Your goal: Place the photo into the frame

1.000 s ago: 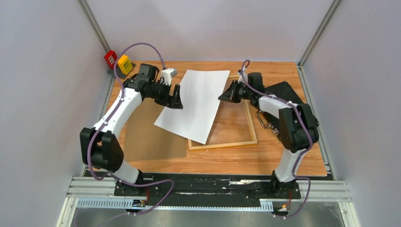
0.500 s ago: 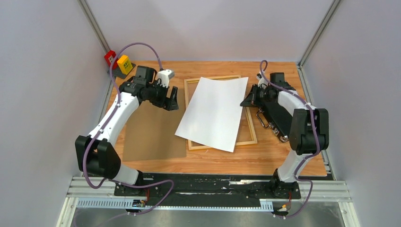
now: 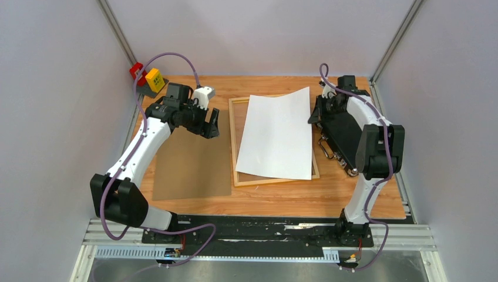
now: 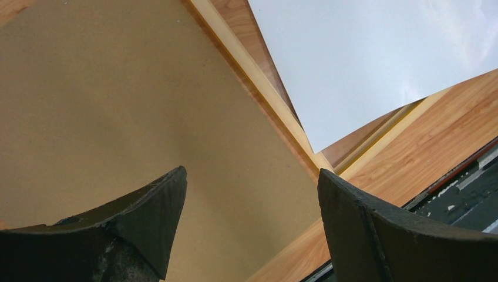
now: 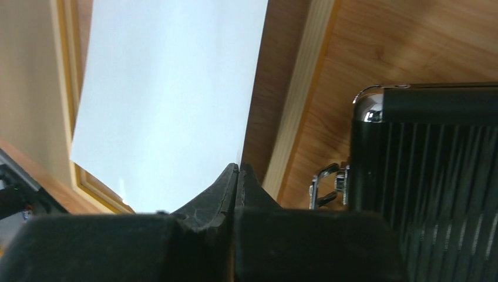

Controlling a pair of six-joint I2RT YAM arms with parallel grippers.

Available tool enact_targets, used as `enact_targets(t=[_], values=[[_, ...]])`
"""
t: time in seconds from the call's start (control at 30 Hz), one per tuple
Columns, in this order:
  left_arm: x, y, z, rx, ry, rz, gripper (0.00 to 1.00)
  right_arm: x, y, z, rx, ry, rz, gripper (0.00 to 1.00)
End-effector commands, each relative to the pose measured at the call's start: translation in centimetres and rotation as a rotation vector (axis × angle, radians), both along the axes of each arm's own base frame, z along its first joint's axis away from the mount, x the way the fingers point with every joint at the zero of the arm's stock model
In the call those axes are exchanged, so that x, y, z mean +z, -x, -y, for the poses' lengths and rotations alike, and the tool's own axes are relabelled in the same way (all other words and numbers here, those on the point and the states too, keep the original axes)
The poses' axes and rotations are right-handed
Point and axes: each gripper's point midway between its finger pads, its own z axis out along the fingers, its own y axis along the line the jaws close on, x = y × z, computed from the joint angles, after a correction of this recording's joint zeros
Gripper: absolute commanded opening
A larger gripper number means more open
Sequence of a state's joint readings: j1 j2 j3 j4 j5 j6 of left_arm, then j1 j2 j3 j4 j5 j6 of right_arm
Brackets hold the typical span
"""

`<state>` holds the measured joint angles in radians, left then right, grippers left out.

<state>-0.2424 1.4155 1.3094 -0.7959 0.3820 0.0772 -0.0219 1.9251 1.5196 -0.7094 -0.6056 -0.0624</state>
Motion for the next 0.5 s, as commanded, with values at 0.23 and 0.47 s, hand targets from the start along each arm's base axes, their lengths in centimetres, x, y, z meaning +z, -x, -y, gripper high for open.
enact_targets(t=[0.23,0.47], values=[[-0.06,-0.24,-0.19,-0.014,-0.018,0.019,0.89,0.53,-1.03,0.65,0.177,0.130,0.107,0.00],[-0.40,-0.21,-0.20,-0.013,-0.020,0.011,0.89,0.94,-0.56,0.61,0.230,0.140,0.144,0.00]])
